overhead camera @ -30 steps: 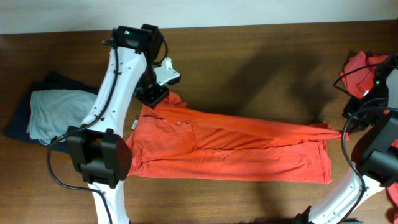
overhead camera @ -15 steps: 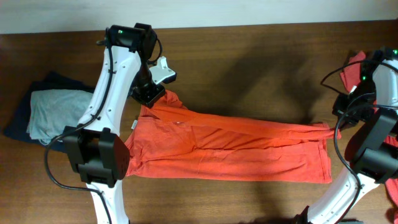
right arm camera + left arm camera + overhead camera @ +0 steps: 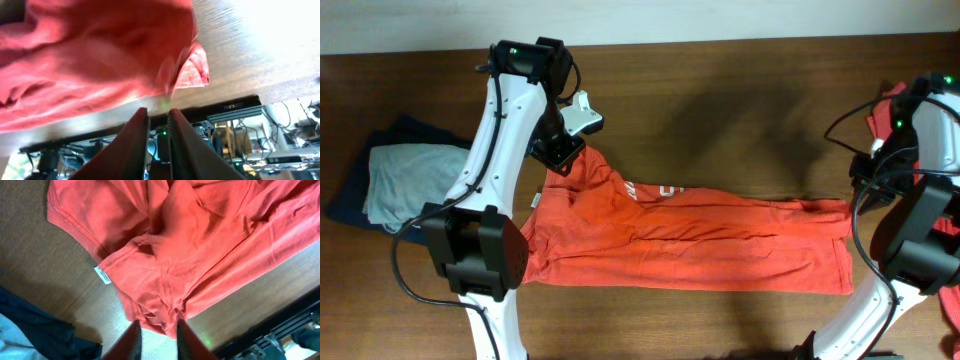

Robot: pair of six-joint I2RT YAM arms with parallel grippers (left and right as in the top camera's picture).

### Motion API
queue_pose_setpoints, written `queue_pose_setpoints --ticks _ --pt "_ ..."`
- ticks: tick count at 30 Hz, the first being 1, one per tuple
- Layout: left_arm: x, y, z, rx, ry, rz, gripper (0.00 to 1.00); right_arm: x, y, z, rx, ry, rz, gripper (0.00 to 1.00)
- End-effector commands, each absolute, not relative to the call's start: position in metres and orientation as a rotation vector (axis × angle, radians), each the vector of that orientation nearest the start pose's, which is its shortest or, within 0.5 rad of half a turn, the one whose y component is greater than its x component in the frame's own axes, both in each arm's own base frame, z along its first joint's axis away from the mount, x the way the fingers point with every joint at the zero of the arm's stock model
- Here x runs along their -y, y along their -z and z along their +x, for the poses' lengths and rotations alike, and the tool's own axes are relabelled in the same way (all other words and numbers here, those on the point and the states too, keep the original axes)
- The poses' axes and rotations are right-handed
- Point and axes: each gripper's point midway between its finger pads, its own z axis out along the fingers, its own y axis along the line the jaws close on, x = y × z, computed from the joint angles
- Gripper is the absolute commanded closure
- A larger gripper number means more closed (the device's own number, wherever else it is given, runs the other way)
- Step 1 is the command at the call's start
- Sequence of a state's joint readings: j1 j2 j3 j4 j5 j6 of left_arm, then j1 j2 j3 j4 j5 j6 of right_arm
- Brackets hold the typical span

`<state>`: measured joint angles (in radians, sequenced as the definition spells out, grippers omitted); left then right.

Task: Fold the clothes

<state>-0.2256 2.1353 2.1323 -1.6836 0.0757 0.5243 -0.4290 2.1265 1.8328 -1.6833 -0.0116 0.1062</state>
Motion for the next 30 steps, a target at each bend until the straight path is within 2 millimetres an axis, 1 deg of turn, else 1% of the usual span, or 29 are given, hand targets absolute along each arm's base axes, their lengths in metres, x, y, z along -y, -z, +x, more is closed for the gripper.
queue_pose_setpoints --ticks 1,3,6,9,10,11,12,14,15,17,18,20,22,23,25,26,27,29,30 --pt "0.096 -0.161 0.363 -2.997 0.164 1.175 0.70 0.123 -0.112 0.288 -3.377 -0.150 0.891 0.81" --pt "0.095 -0.167 0.362 -2.982 0.151 1.171 0.70 0.125 -0.111 0.289 -3.372 -0.150 0.897 0.80" --pt "0.095 -0.181 0.363 -2.935 0.135 1.157 0.64 0.125 -0.110 0.291 -3.359 -0.162 0.903 0.79" --pt "0.096 -0.201 0.366 -2.854 0.111 1.130 0.60 0.125 -0.109 0.299 -3.325 -0.189 0.893 0.79" --pt "0.097 -0.212 0.368 -2.807 0.097 1.114 0.60 0.119 -0.109 0.309 -3.285 -0.277 0.845 0.79" --pt "0.096 -0.221 0.370 -2.771 0.081 1.100 0.57 0.113 -0.111 0.319 -3.241 -0.360 0.803 0.79" --pt "0.093 -0.233 0.372 -2.744 0.041 1.051 0.53 0.107 -0.114 0.327 -3.199 -0.435 0.763 0.79" --pt "0.082 -0.256 0.375 -2.702 -0.061 0.916 0.53 0.094 -0.130 0.348 -3.072 -0.587 0.664 0.78" --pt "0.069 -0.280 0.377 -2.652 -0.158 0.782 0.48 0.089 -0.147 0.362 -2.966 -0.632 0.611 0.77" --pt "0.056 -0.309 0.374 -2.584 -0.235 0.624 0.44 0.087 -0.178 0.378 -2.822 -0.632 0.522 0.75" --pt "0.049 -0.327 0.370 -2.540 -0.257 0.546 0.43 0.086 -0.201 0.384 -2.737 -0.612 0.470 0.73" --pt "0.039 -0.356 0.360 -2.459 -0.255 0.418 0.27 0.087 -0.243 0.387 -2.601 -0.533 0.388 0.72" --pt "0.030 -0.380 0.347 -2.395 -0.233 0.312 0.18 0.084 -0.291 0.380 -2.462 -0.449 0.310 0.70" --pt "0.024 -0.389 0.341 -2.370 -0.224 0.258 0.17 0.081 -0.312 0.375 -2.403 -0.416 0.280 0.69" --pt "0.015 -0.400 0.331 -2.343 -0.198 0.168 0.14 0.074 -0.351 0.359 -2.296 -0.359 0.226 0.65" --pt "0.014 -0.401 0.326 -2.344 -0.177 0.155 0.13 0.070 -0.365 0.351 -2.258 -0.336 0.207 0.62" --pt "0.015 -0.400 0.323 -2.356 -0.149 0.159 0.07 0.067 -0.378 0.342 -2.226 -0.312 0.218 0.59" --pt "0.019 -0.390 0.320 -2.398 -0.098 0.175 0.07 0.065 -0.390 0.328 -2.195 -0.263 0.260 0.58" --pt "0.021 -0.383 0.321 -2.426 -0.079 0.185 0.07 0.064 -0.392 0.322 -2.192 -0.241 0.278 0.56"
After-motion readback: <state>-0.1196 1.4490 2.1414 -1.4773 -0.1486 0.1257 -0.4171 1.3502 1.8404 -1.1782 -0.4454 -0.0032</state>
